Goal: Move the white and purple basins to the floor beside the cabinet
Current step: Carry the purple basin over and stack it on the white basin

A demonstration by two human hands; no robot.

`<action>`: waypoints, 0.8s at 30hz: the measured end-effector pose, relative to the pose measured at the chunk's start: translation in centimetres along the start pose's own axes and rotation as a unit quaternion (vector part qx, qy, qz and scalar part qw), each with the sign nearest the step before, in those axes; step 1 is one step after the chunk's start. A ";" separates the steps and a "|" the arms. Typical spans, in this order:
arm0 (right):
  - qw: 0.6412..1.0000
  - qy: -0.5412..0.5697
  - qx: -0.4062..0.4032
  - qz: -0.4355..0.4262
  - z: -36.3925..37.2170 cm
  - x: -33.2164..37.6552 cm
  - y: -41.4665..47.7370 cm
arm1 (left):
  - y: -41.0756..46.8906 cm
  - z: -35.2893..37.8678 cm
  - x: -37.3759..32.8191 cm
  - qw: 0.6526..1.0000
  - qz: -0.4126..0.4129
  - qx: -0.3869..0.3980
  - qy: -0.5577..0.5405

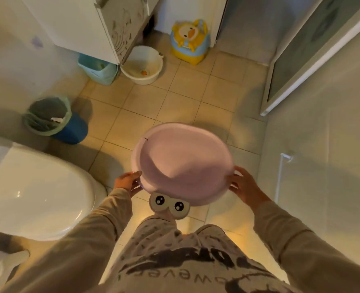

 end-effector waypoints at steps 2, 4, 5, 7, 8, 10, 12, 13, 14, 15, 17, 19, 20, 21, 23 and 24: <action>1.000 0.017 -0.012 0.010 0.3 2.1 1.1 | 1.5 1.9 -2.5 1.000 -0.004 0.006 0.009; 1.000 0.020 -0.015 0.007 0.7 4.6 2.5 | 3.0 3.6 -5.2 1.000 -0.006 0.015 0.020; 1.000 0.023 -0.018 0.003 0.9 5.8 3.2 | 3.9 4.5 -6.7 0.999 -0.004 0.022 0.025; 0.999 0.036 -0.029 -0.003 1.5 8.3 4.6 | 5.7 6.1 -9.2 0.999 -0.005 0.019 0.035; 0.998 0.047 -0.033 -0.003 1.7 9.4 5.1 | 6.5 6.8 -10.2 0.999 -0.005 0.012 0.039; 0.997 0.060 -0.039 0.000 2.1 11.3 6.1 | 7.6 8.4 -12.1 0.999 -0.009 0.007 0.042; 0.997 0.073 -0.039 0.004 2.1 13.1 7.3 | 8.8 10.2 -13.8 0.999 -0.014 0.013 0.042; 0.996 0.079 -0.040 0.007 1.9 14.0 8.1 | 9.3 11.1 -14.5 0.999 -0.013 0.017 0.048; 0.996 0.082 -0.041 0.010 1.7 14.9 8.9 | 9.8 12.2 -15.3 0.998 -0.011 0.019 0.056; 0.996 0.083 -0.042 0.013 1.3 15.8 9.8 | 10.5 13.2 -16.0 0.998 -0.009 0.021 0.061; 0.996 0.083 -0.040 0.021 0.8 17.8 11.6 | 11.9 15.4 -17.3 0.998 -0.006 0.021 0.064; 0.997 0.069 -0.032 0.023 0.3 20.4 13.8 | 13.3 17.7 -18.3 0.998 -0.005 0.014 0.062; 0.998 0.061 -0.027 0.023 -0.1 21.9 14.9 | 14.0 18.9 -18.8 0.998 -0.006 0.010 0.059; 0.998 0.050 -0.022 0.023 -0.4 23.6 16.0 | 14.5 20.1 -19.1 0.999 -0.010 0.004 0.053; 1.000 0.020 -0.010 0.021 -1.1 27.4 18.1 | 15.3 22.4 -19.7 0.999 -0.022 -0.016 0.029; 1.000 0.003 -0.004 0.020 -1.5 29.2 19.0 | 15.5 23.6 -20.0 0.999 -0.028 -0.027 0.018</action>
Point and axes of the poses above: each hand's wrist, its own y-axis towards the middle knuckle, its own z-axis out of the palm, x = y × z, the point moved 6 cm from there along y, towards the middle knuckle, and after that the axes turned 8 degrees about z, right-handed, at the moved point
